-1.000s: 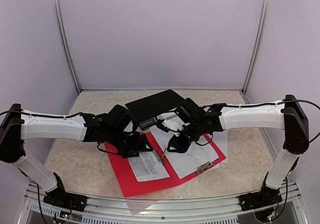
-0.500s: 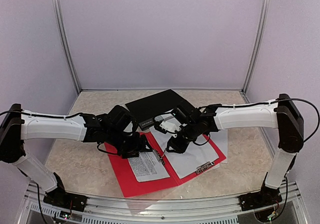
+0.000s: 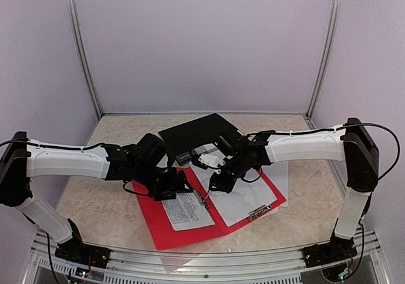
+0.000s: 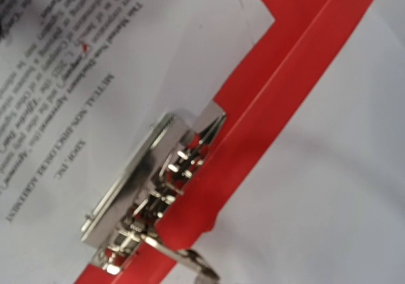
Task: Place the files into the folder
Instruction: Clamp the file and folder with some files.
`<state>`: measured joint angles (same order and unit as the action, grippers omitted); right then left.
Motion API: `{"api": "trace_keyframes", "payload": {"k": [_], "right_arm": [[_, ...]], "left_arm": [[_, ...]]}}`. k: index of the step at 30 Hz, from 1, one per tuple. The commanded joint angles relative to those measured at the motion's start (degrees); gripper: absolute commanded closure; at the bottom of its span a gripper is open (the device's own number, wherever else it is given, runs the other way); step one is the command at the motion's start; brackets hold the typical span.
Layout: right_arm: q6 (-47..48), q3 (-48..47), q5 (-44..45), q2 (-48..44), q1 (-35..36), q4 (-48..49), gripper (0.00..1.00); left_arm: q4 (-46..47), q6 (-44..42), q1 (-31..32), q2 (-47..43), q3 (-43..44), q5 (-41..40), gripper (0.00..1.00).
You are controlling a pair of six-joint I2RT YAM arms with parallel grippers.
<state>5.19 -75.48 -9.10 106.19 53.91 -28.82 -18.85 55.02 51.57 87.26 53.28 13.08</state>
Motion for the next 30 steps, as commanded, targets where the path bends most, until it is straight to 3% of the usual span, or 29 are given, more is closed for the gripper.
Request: {"api": "trace_keyframes", "payload": {"k": [1, 30], "right_arm": [[1.0, -1.5, 0.2, 1.5, 0.6, -1.8, 0.81], [2.4, -3.6, 1.7, 3.4, 0.6, -3.5, 0.93]], "left_arm": [[-0.4, -0.5, 0.2, -0.8, -0.8, 0.1, 0.29], [-0.6, -0.5, -0.2, -0.7, -1.0, 0.5, 0.29]]}}
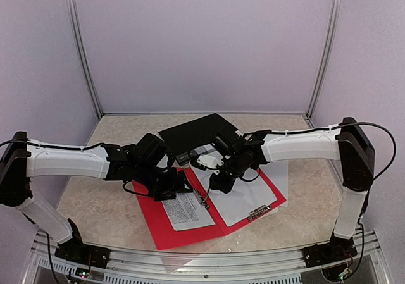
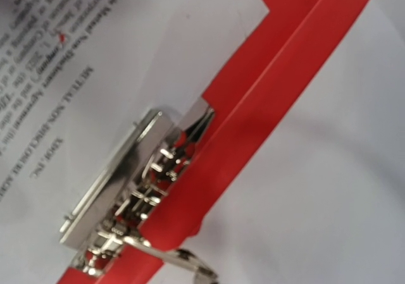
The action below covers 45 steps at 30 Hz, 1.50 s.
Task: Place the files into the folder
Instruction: Clamp the file and folder with some files.
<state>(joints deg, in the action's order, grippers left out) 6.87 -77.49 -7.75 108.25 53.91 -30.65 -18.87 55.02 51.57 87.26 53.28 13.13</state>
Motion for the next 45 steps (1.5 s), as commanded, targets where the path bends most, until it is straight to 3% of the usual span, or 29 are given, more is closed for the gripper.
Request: {"api": "trace_keyframes", "payload": {"k": [1, 7, 39, 45], "right_arm": [[0.8, -1.7, 0.3, 1.4, 0.6, -1.7, 0.94], [1.1, -2.2, -0.1, 1.8, 0.6, -1.8, 1.0], [2.8, -17.5, -0.1, 10.0, 2.9, -11.5, 1.0], [2.2, -20.4, -0.4, 11.1, 3.0, -13.5, 1.0]], "left_arm": [[-0.6, -0.4, -0.2, -0.8, -1.0, 0.5, 0.29], [-0.6, -0.5, -0.2, -0.8, -1.1, 0.4, 0.29], [-1.8, -3.3, -0.5, -1.2, -2.4, -0.5, 0.29], [-3.7, -6.3, 1.5, -1.3, -1.5, -5.7, 0.28]]}}
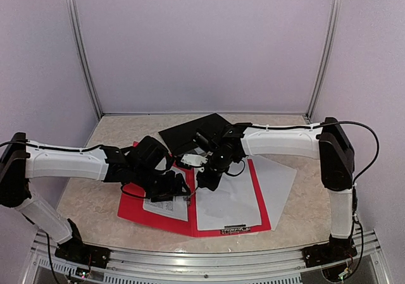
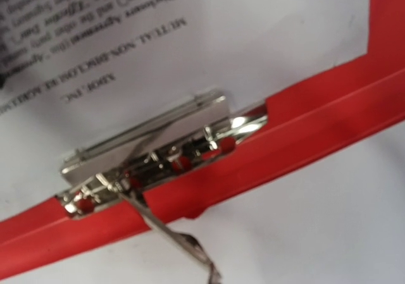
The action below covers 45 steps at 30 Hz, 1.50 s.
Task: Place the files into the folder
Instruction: Clamp the file and folder with some files.
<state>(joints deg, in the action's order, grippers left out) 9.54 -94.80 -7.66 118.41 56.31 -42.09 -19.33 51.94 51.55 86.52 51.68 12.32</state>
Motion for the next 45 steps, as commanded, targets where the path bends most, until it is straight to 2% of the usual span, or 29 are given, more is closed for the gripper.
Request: {"api": "trace_keyframes", "payload": {"k": [1, 5, 15, 21, 31, 38, 45], "right_arm": [[-0.5, -3.5, -0.5, 1.1, 0.6, -2.5, 1.0], [-1.0, -4.9, -1.5, 1.8, 0.5, -3.4, 1.0], [-1.6, -7.1, -3.1, 3.0, 0.5, -4.9, 1.0], [-1.6, -9.6, -3.3, 4.5, 0.5, -6.3, 1.0], [-1.2, -13.4, -3.3, 6.8, 0.5, -8.0, 1.0], [-1.1, -14.0, -3.8, 7.2, 0.4, -8.3, 1.0], [-1.6, -14.2, -5.6, 7.2, 0.0, -8.1, 1.0]], "left_arm": [[-4.4, -4.1, 2.6, -0.2, 0.7, -7.3, 0.27], [-9.8, -6.8, 7.1, 2.2, 4.0, -18.8, 0.26], [-17.4, -10.0, 18.0, 13.0, 13.5, -39.5, 0.27], [-14.9, -11.9, 21.3, 16.3, 15.2, -42.1, 0.27], [-9.6, -15.0, 23.5, 15.1, 12.6, -44.2, 0.27], [1.5, -21.4, 25.1, 14.0, 5.4, -47.7, 0.29], [7.0, -29.7, 28.8, 15.0, 5.3, -58.7, 0.28]]}}
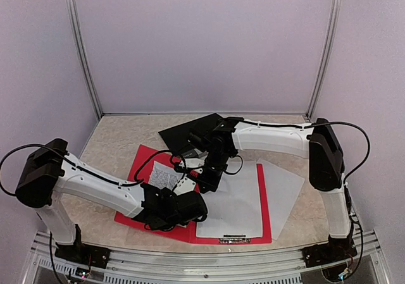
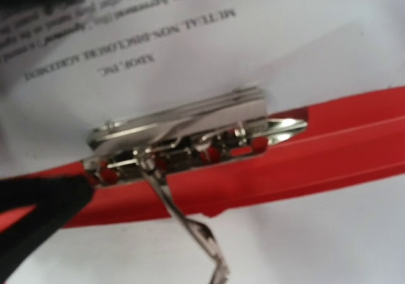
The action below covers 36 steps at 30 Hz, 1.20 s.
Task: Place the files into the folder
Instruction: Clamp the file and folder with some files.
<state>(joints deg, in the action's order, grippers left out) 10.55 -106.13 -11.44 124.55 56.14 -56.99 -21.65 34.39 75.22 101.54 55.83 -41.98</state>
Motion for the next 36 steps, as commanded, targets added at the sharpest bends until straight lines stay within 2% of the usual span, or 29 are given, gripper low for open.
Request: {"api": "trace_keyframes", "payload": {"k": [1, 9, 16, 26, 32, 36], "right_arm": [[-2.6, -2.9, -2.0, 1.1, 0.1, 6.6, 1.0], [-2.6, -4.8, -2.7, 2.2, -0.1, 5.8, 1.0], [-2.5, -6.7, -3.2, 3.0, -0.1, 5.4, 1.0], [-4.2, -6.8, -3.0, 3.3, -0.1, 6.8, 1.0], [-4.7, -3.4, -1.7, 1.2, -0.1, 10.9, 1.0], [-5.0, -1.2, -0.8, 0.5, -0.1, 12.5, 1.0]], "left_arm": [[10.3, -13.4, 5.7, 0.4, 1.3, -5.5, 0.28], [13.7, -16.9, 7.5, 1.4, 3.0, -4.3, 0.29], [11.3, -14.6, 9.1, 0.0, 3.9, -2.7, 0.29], [11.3, -14.4, 10.7, -1.2, 4.6, -1.2, 0.24], [11.7, -14.3, 10.9, -1.8, 3.3, -5.9, 0.22], [15.7, -20.4, 10.8, -1.6, 2.2, -9.3, 0.21]]}}
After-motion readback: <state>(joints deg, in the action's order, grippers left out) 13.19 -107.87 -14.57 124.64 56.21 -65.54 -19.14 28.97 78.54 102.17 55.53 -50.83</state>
